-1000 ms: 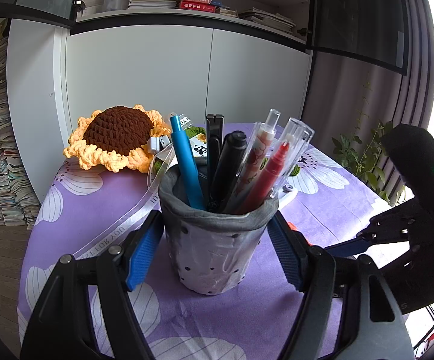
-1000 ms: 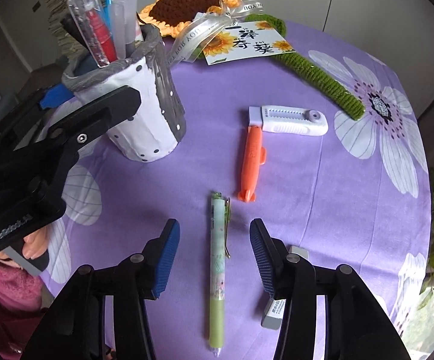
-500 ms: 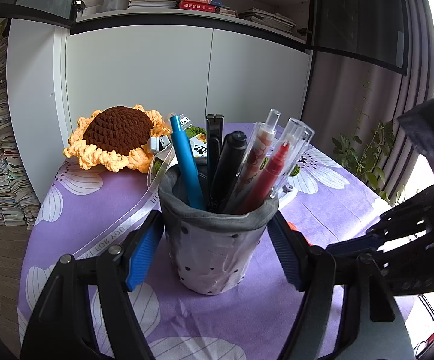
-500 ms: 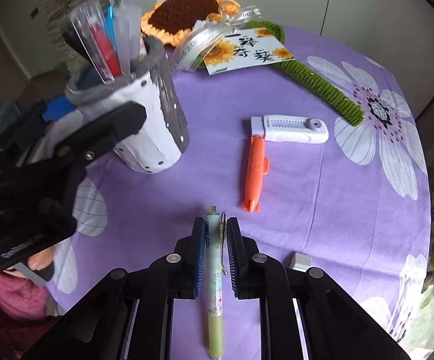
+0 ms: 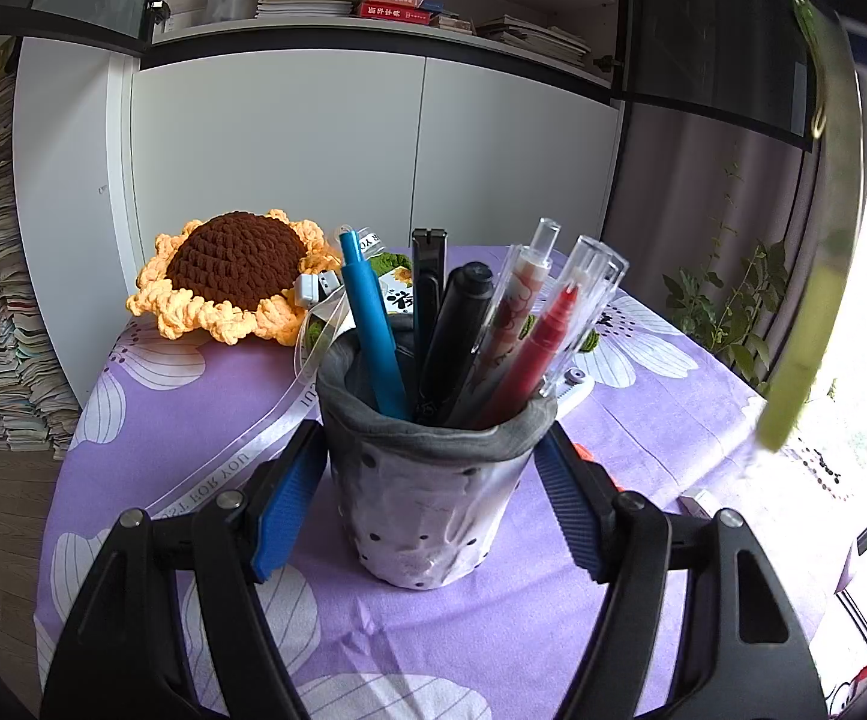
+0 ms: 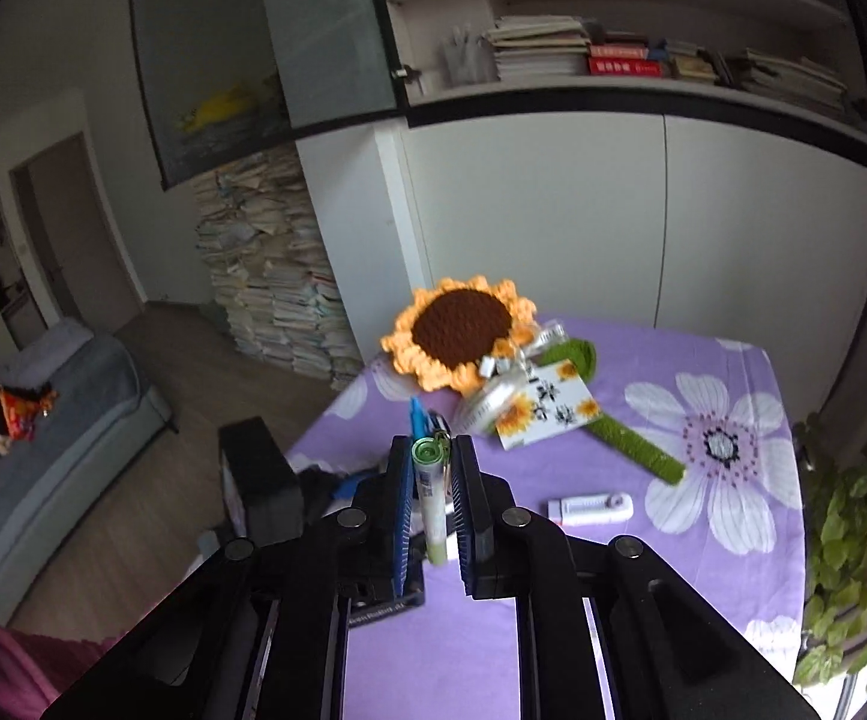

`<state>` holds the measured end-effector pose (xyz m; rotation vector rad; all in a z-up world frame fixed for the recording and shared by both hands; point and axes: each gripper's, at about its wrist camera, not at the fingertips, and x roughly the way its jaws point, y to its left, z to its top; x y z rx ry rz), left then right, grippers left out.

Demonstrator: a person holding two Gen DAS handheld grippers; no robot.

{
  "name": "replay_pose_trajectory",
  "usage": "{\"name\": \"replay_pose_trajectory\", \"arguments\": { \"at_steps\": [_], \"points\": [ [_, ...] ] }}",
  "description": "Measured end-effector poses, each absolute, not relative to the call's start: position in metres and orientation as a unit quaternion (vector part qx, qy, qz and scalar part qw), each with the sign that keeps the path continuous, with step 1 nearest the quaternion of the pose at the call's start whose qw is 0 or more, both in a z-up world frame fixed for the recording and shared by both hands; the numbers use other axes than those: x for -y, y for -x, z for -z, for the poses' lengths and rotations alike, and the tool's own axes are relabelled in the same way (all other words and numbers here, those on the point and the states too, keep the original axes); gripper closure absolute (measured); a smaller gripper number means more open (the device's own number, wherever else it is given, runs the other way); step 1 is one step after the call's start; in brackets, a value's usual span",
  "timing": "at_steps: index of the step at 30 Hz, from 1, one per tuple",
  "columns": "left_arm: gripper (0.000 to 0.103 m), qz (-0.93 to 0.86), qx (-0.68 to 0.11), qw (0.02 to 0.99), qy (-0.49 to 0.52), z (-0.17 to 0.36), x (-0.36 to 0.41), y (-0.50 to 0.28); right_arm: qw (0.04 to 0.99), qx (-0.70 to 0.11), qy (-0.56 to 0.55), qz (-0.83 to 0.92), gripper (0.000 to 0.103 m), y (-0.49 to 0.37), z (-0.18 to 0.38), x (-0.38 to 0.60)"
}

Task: Organize stationery
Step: 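Lift the green patterned pen and drop it into the pen holder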

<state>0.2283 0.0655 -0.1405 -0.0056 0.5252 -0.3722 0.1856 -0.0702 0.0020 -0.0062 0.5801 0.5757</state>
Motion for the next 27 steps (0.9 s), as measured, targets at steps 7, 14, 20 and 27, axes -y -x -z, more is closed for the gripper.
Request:
{"name": "replay_pose_trajectory", "arguments": {
  "at_steps": [7, 14, 20, 27],
  "points": [
    [0.032, 0.183, -0.258, 0.949, 0.003, 0.141, -0.065, -0.228, 0.923, -0.26, 0.014, -0.283, 0.092, -0.205, -0.01, 0.048],
    [0.032, 0.183, -0.258, 0.949, 0.003, 0.141, -0.065, -0.228, 0.926, -0.247, -0.013, -0.285, 0.092, -0.231, -0.004, 0.041],
    [0.032, 0.183, -0.258, 0.949, 0.003, 0.141, -0.065, -0.228, 0.933, -0.215, -0.035, -0.286, 0.092, -0.245, 0.003, 0.042],
    [0.032, 0.183, -0.258, 0.949, 0.003, 0.141, -0.065, -0.228, 0.935, -0.212, -0.021, -0.284, 0.092, -0.252, 0.028, 0.033]
  ]
}}
